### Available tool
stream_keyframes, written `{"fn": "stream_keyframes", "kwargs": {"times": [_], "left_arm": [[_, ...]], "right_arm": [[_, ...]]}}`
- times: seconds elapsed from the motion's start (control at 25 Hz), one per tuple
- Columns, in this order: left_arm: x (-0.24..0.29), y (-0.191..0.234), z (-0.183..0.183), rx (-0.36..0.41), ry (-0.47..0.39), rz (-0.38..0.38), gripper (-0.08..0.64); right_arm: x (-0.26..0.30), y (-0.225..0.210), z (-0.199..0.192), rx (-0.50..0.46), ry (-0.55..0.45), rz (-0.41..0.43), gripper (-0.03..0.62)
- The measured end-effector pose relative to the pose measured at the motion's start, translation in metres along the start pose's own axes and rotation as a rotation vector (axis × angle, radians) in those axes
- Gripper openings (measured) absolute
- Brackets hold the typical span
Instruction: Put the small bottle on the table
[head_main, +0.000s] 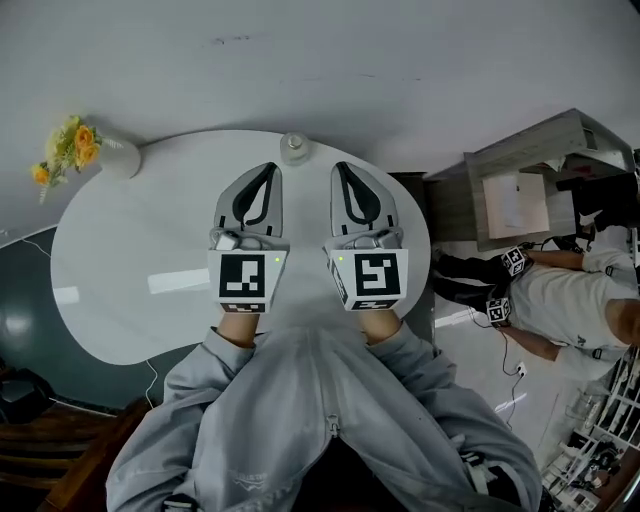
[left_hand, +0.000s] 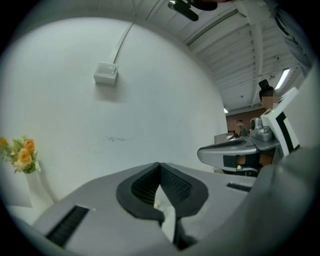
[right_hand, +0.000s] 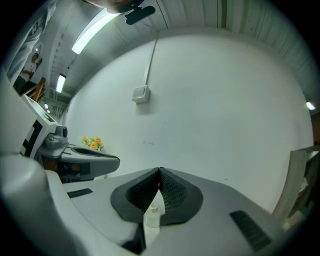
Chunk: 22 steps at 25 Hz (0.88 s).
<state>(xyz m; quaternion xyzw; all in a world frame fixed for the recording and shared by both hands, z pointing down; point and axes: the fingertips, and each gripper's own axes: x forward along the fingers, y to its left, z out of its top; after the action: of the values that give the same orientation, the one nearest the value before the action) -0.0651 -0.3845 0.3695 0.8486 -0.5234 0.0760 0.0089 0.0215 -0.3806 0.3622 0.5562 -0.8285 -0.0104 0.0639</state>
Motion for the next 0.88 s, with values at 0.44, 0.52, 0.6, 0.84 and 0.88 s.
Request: {"fn": "stream_keyframes", "kwargs": {"times": [0.44,0.52,0.6,0.84,0.88], "left_arm": [[-0.077,-0.015,0.066,0.037,-0.12,0.058,0.008],[-0.086,-0.016,0.071,0.018,-0.124,0.063,0.008],[-0.093,-0.017,0.076,-0.005,-0.148,0.07,0.008],[-0.105,-0.019,0.083,0.005,-0.169,0.061,0.008],[-0.105,-0.02,0.083,0.011,-0.169,0.059,0.008]], "right_arm": [[-0.069,0.013,0.064,-0.004,-0.067,-0.001,0.026],[-0.079,0.015,0.071,-0.002,-0.072,-0.002,0.026],[-0.087,0.018,0.075,-0.002,-0.074,-0.003,0.026],[-0.096,0.028,0.078,-0.014,-0.082,0.005,0.026],[-0.096,0.029,0.078,-0.014,-0.084,0.005,0.026]]}}
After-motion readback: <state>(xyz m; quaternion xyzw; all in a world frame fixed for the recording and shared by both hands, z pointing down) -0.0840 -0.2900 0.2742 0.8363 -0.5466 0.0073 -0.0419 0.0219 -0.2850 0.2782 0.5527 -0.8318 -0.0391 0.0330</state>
